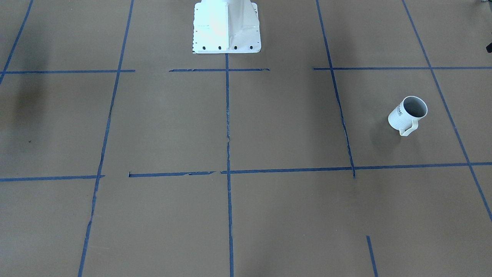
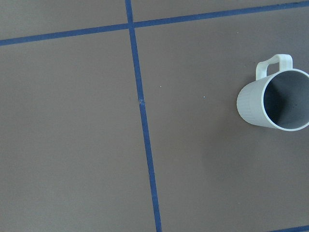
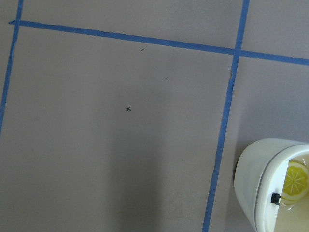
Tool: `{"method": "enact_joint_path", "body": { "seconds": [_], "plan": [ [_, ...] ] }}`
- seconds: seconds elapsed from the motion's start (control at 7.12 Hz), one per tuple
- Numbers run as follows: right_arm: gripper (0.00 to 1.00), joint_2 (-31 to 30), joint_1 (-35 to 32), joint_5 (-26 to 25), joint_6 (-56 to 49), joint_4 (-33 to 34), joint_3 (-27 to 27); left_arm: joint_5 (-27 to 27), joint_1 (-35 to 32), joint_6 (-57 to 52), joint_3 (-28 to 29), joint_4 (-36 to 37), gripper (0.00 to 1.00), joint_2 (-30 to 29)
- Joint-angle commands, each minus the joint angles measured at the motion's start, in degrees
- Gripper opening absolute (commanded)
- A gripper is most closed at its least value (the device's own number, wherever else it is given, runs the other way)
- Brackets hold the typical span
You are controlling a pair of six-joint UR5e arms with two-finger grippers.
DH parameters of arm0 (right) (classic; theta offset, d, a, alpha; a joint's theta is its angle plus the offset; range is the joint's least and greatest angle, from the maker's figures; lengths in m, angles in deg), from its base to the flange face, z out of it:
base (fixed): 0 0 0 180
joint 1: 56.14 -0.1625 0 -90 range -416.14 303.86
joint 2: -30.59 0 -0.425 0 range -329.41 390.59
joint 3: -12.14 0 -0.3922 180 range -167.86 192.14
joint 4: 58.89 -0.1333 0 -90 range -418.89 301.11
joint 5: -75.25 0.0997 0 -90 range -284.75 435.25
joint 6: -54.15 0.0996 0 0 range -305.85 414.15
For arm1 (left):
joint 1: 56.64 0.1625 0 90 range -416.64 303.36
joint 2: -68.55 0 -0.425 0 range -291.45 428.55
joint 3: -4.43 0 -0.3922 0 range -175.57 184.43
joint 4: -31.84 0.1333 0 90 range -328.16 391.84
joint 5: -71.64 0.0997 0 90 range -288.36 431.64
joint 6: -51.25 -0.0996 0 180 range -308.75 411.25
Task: Left arm hands cup to right arm to dump lemon
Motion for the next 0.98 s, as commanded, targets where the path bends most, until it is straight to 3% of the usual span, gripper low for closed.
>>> {"method": "enact_joint_path", "body": {
  "seconds": [0.0, 0.84],
  "plan": [
    [1.0, 0.0, 0.0, 0.0, 0.1, -0.2, 0.1, -0.1, 0.4, 0.0, -0.2, 0.0, 1.0, 0.1],
    [1.0, 0.2, 0.0, 0.1, 0.2, -0.3, 0.5, -0.1, 1.4, 0.0, -0.5, -0.1, 1.0, 0.0]
  ]
}}
